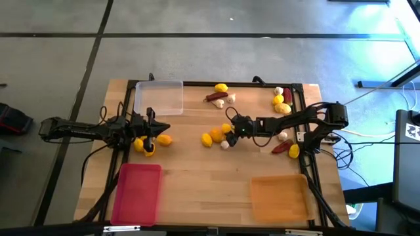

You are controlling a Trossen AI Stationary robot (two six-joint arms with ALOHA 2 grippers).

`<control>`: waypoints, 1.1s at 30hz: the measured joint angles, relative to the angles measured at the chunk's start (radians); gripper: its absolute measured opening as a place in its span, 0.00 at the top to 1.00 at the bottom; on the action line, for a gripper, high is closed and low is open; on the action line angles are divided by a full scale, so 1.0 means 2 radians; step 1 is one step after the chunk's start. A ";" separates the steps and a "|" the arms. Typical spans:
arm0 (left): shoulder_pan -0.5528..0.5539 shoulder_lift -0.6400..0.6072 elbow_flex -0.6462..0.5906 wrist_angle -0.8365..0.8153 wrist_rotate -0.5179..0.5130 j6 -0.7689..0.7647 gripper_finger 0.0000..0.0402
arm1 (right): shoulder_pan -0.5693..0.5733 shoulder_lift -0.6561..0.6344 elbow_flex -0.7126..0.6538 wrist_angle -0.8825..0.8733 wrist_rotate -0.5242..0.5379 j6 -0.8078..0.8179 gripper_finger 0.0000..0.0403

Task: Sort produce into baskets
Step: Put the yellow lemon into the left white bin

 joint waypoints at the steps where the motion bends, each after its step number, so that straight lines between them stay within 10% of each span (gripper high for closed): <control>1: 0.000 0.000 0.000 0.000 0.000 0.000 0.99 | 0.000 0.000 0.000 0.002 0.001 -0.004 0.39; 12: 0.000 0.000 0.000 0.000 0.000 0.000 0.99 | 0.000 0.000 0.000 0.013 0.004 -0.039 0.68; 22: 0.003 0.000 0.000 0.034 -0.016 0.028 0.98 | 0.000 -0.051 0.000 -0.010 0.027 -0.099 0.68; 33: 0.038 0.008 0.019 0.029 -0.069 0.029 0.62 | 0.001 -0.109 0.000 0.001 0.025 -0.175 0.68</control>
